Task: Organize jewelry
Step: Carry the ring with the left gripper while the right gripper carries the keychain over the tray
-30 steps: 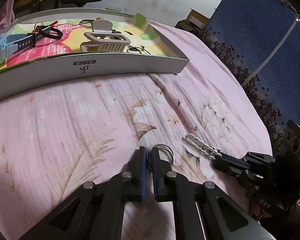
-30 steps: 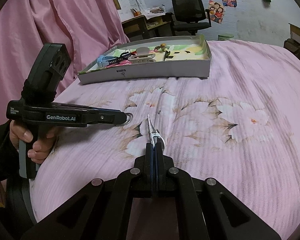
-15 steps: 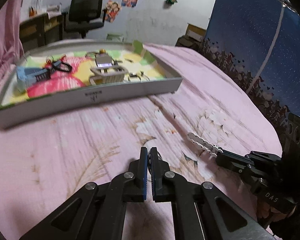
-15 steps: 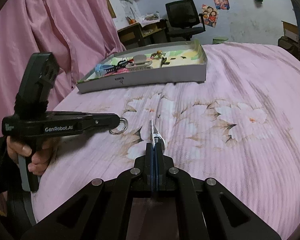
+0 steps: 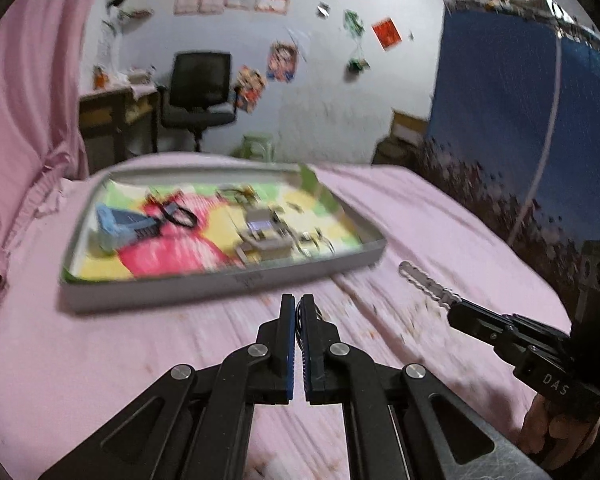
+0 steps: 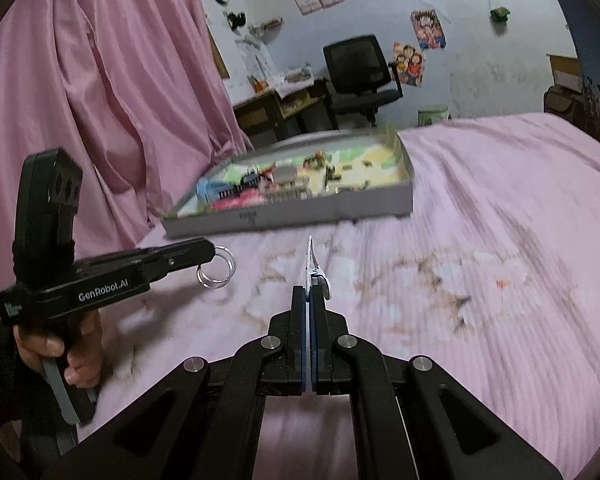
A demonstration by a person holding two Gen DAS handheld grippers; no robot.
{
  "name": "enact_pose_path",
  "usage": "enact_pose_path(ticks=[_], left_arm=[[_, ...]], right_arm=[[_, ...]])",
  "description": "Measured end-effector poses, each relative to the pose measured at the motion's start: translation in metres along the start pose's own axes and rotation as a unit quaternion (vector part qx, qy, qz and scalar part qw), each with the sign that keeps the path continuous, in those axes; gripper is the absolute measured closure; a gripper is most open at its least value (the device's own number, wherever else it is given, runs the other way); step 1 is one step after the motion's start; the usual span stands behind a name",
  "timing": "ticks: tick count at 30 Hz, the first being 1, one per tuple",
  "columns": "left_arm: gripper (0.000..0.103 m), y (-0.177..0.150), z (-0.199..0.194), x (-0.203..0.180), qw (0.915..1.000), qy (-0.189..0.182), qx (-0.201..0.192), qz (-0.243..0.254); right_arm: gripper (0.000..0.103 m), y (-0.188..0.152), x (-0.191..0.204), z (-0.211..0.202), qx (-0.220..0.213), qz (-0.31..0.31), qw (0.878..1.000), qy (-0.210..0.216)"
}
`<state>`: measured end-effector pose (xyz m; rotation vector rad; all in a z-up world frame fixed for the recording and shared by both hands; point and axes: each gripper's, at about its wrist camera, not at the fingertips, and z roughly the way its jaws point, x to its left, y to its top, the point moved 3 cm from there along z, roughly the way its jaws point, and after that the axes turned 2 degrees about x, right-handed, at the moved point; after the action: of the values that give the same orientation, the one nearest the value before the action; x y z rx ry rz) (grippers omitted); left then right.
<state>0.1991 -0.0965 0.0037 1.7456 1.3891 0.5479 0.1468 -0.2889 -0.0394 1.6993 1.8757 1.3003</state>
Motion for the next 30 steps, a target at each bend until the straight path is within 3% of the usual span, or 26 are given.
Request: enact_pose_path(ticks=[8, 17, 24, 30], left_arm=[[0.1, 0.037, -0.014, 0.025, 0.9949, 0.055, -0.083, -0.019], [0.1, 0.1, 0.012, 0.056, 0.9781, 0.135, -0.158, -0.015], [0.1, 0.122, 0.05, 0.073, 0.9734, 0.165, -0.158, -0.014], [0.1, 0.124, 0.088, 0.08, 0.9807, 0.157, -0.115, -0.023]], right_arm=[[0.101, 0.044, 0.021, 0.008, -0.084, -0.011, 0.996, -0.005], [0.101, 0.1, 0.048, 0.044, -0.13, -0.05, 0.99, -0.017], [0.101, 0.145, 0.055, 0.079, -0.155, -0.079, 0.984, -0.036], [0.101, 0.166, 0.058, 0.109, -0.15, -0.094, 0.983, -0.049]])
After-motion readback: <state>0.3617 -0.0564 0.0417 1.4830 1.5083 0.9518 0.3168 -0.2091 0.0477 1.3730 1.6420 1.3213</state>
